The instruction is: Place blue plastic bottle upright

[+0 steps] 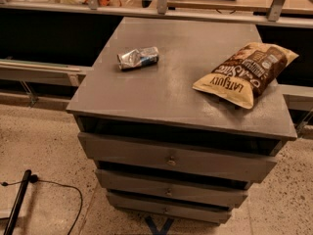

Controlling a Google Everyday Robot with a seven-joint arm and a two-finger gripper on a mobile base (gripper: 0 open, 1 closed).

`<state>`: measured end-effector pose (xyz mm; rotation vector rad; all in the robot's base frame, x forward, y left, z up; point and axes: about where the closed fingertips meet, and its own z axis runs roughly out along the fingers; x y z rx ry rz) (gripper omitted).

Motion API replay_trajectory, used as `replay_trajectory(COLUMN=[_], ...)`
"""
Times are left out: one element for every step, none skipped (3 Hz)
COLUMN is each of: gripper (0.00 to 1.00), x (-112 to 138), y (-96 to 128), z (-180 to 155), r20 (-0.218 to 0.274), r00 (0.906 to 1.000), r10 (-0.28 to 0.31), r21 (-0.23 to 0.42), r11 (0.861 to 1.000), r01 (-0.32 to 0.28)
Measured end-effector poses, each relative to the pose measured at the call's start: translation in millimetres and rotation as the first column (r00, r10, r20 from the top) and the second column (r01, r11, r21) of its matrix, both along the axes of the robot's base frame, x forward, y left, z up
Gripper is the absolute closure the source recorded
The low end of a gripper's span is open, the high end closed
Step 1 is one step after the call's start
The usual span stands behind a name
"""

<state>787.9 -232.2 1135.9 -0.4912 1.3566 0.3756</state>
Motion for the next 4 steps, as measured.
replay_trajectory(gripper=[1.0,1.0,1.0,1.0], x=[-13,-37,-64,-108], y=[-11,-8,21,66], z=[25,29,14,-21], r20=[-0.015,-0.089,-0.18,-0.39], r00=[0.9991,0.99,0.9557,0.8367], r10=[0.039,0.11,0.233,0.384], r21=[-0.067,-0.162,-0.204,-0.194], r11=[0.997,0.979,0.942,0.854], r01=[-0.039,-0.123,-0.268,-0.483])
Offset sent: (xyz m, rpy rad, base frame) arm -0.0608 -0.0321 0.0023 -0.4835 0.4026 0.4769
